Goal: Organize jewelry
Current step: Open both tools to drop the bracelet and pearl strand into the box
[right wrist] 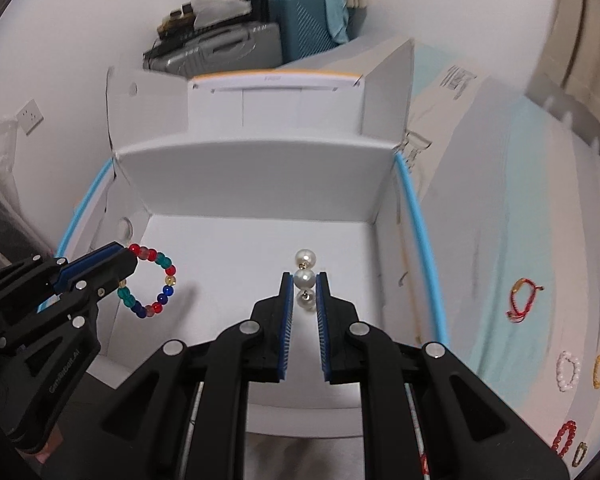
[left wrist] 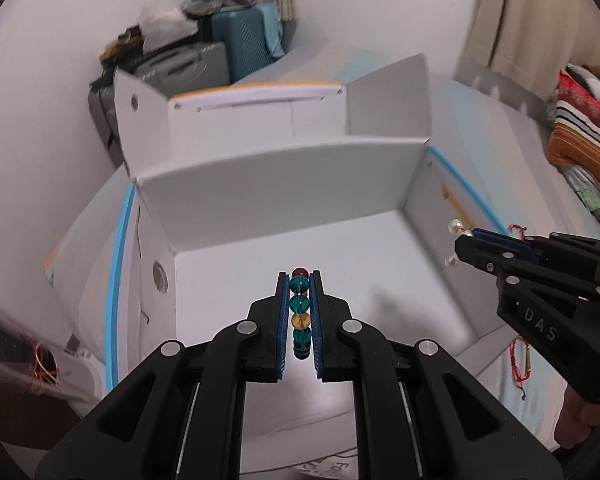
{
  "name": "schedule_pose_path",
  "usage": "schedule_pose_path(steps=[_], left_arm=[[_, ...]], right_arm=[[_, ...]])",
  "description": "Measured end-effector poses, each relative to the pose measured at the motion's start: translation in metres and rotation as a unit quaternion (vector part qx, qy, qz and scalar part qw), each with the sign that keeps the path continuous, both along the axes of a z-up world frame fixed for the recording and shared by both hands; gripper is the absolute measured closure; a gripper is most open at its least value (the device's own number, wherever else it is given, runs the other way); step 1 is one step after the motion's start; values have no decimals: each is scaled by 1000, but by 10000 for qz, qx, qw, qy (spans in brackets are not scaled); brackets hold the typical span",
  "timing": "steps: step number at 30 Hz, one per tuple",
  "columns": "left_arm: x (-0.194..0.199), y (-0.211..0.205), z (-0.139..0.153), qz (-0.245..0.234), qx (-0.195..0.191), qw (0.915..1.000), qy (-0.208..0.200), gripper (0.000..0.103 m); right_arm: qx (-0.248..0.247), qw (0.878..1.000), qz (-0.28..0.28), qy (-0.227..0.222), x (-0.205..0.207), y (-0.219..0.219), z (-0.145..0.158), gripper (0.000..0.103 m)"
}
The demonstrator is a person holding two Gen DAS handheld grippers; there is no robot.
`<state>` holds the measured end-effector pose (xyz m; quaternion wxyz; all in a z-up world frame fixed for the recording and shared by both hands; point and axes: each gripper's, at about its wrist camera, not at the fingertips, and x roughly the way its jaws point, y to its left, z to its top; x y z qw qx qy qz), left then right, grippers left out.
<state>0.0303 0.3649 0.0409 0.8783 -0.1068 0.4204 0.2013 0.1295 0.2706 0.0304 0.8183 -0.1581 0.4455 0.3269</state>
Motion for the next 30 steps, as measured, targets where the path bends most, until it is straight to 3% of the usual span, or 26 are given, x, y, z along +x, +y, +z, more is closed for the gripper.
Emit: schedule_pose_path(steps=[8,16,18,21,22,27,30], left_arm=[[-5,10,-19,73,-197,9997,146,94],[-4,8,-17,119,-74,9998,136,91],[-4,8,-14,147,5,9998,106,88],[-6,7,-10,167,54,9998,45,69],[-8,6,-8,197,96,9998,1,60],[-13,-1,-1,296,246,9992,-143,36],[-14,-8,2,324,320,9988,-196,24]], right_arm=[[-153,9998,94,115,-5,8,-18,92],[-221,9997,96,98,-11,12,-22,89],[-227,9997,81,65,-12,11,-21,75],[-135,9999,-6,-91,-14,4,-14,51],[-105,9999,-28,-125,-15,2,-12,48],[64,9990,-197,-404,-18,-20,4,21],[74,9978,-329,-563,-18,-35,11,12]])
